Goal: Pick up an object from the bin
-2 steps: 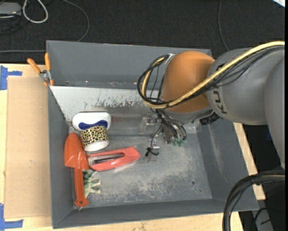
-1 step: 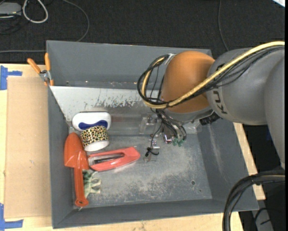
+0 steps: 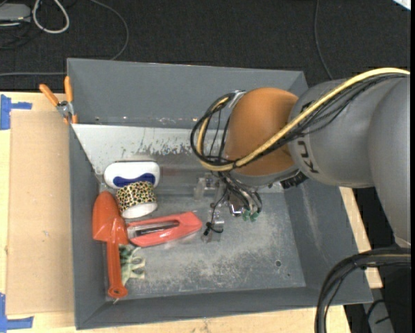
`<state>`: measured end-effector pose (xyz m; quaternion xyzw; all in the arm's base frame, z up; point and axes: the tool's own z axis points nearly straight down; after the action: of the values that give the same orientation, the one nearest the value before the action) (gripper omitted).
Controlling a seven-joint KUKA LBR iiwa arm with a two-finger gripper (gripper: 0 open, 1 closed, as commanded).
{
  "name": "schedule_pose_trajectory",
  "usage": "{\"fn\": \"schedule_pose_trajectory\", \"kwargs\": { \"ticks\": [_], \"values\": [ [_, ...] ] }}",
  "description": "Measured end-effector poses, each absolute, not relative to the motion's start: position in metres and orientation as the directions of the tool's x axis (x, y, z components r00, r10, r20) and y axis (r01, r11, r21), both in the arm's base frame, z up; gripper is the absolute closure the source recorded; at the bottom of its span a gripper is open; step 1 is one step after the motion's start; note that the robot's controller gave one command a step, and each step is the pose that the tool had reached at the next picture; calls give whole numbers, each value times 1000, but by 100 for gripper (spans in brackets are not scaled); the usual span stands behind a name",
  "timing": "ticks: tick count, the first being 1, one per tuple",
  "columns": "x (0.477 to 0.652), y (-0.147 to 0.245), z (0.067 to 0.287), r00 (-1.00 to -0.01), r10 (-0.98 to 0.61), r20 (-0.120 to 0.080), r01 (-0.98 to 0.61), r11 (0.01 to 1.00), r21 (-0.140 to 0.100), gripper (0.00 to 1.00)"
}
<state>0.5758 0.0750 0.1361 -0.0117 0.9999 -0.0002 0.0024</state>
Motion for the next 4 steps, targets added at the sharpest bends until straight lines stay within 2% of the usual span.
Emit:
{"fn": "schedule_pose_trajectory", "kwargs": {
  "ticks": [1, 2, 3, 4],
  "values": [
    [583, 49, 105, -999, -41, -2, -41, 999, -2, 0],
    [552, 119, 69, -999, -48, 12, -48, 999, 4, 0],
    [550, 95, 70, -995, -96, -5, -96, 995, -2, 100],
    [550, 95, 70, -995, -96, -5, -96, 995, -2, 100]
  ]
}}
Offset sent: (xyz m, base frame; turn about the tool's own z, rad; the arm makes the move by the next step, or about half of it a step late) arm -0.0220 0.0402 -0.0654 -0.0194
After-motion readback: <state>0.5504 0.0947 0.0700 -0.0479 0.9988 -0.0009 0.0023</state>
